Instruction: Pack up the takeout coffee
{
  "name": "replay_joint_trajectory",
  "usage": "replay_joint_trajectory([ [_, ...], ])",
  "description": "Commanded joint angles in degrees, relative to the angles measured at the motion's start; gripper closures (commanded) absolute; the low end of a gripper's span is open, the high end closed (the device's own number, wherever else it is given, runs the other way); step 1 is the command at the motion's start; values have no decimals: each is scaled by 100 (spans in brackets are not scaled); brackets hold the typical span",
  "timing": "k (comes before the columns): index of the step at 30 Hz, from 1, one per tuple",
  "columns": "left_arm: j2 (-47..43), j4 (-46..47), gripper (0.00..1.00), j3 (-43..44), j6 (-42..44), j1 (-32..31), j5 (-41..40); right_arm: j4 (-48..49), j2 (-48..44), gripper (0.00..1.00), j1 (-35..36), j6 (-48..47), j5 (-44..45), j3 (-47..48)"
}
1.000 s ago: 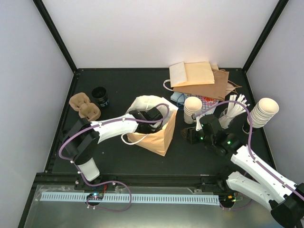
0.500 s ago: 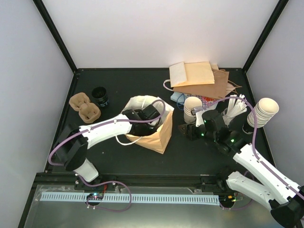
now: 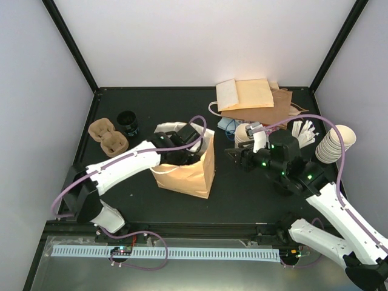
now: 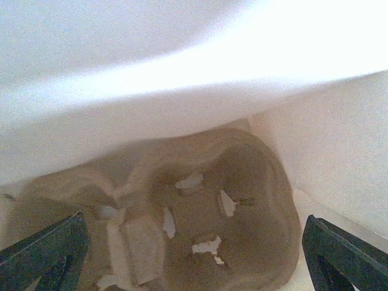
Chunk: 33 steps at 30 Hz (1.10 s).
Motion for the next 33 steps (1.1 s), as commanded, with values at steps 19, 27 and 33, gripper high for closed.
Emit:
replay_joint_trajectory([
  [19,-385,-816,2,1014,-179,-16,-894,312,141,28,-8,-271,-839,78],
  [27,-174,-388,2,576,-336,-82,-994,641,639,27,252,182,-854,570],
  [33,-155,-282,2,493,-422,-140,-1090,745,1319,26,805,259,-467,1045],
])
